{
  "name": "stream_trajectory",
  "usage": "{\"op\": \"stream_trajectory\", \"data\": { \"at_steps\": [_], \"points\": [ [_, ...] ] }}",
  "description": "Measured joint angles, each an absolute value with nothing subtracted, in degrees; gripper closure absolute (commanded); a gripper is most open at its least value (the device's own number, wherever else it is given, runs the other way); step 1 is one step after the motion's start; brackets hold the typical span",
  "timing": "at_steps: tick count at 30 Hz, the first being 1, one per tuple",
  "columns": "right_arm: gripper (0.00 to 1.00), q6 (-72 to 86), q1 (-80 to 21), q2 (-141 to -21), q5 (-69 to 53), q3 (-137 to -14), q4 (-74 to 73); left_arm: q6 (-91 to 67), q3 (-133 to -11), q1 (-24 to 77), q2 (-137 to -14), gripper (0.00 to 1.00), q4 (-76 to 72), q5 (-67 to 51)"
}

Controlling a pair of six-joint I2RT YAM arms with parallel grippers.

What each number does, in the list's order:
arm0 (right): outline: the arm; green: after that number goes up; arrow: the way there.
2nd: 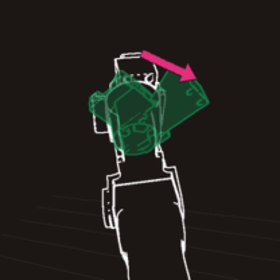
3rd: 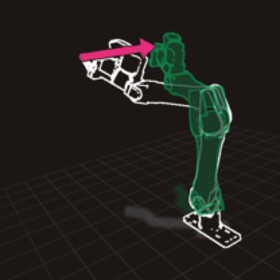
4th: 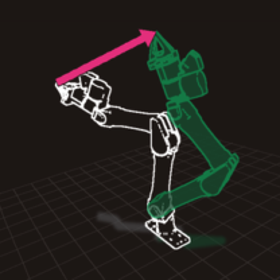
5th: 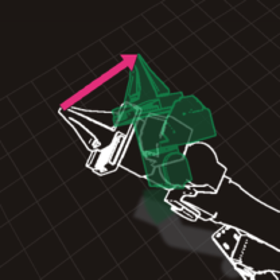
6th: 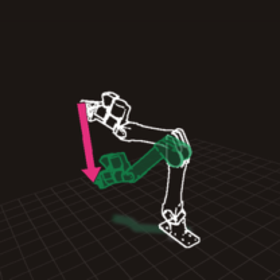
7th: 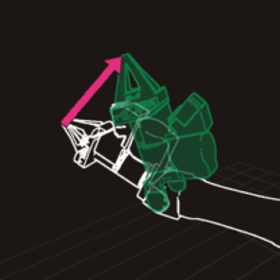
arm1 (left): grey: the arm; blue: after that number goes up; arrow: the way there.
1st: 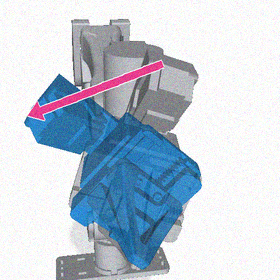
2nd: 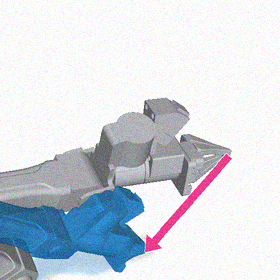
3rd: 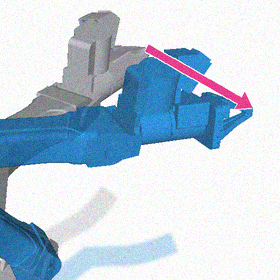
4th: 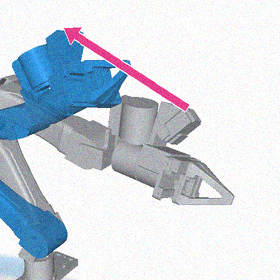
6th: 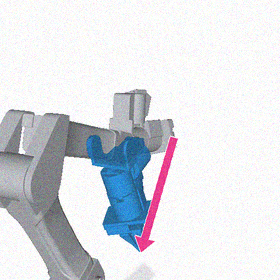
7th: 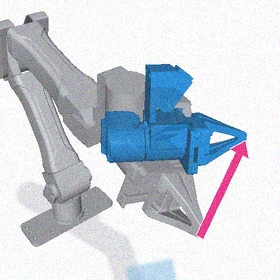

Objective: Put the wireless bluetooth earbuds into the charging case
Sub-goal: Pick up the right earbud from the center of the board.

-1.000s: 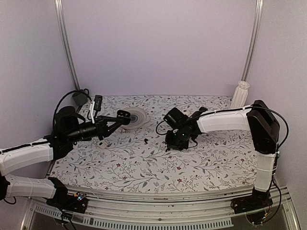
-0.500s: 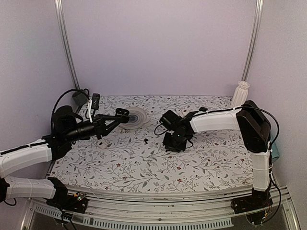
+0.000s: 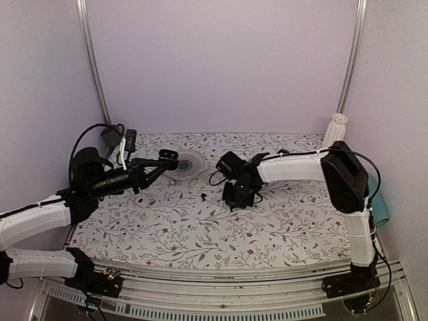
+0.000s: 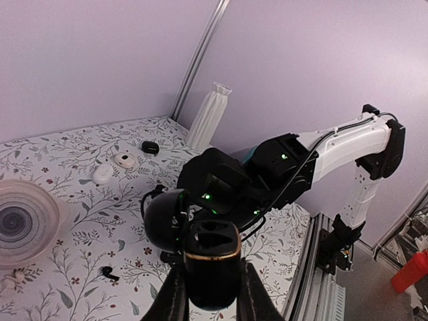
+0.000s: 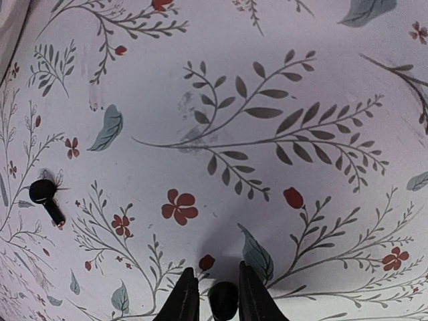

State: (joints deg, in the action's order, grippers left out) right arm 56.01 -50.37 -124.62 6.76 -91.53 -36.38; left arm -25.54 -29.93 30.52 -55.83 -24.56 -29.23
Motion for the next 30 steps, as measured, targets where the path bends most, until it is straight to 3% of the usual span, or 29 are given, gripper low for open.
{"op": "stream_trajectory", "data": {
  "at_steps": [8, 15, 30],
  "points": [
    [0.79, 51.64, -51.88, -126.52, 9.08, -94.52, -38.15, -25.54, -29.93, 30.22, -55.83, 1.0, -24.53, -29.43],
    [0.72, 45.78, -52.51, -126.5, 10.48, -94.3, -38.13, -25.54, -29.93, 30.2, -55.9, 1.0, -24.51, -29.61],
    [0.76, 36.51, -52.51, -126.52, 10.5, -94.17, -38.06, -25.56, -29.93, 30.17, -55.9, 1.0, -24.29, -29.34]
  ]
}}
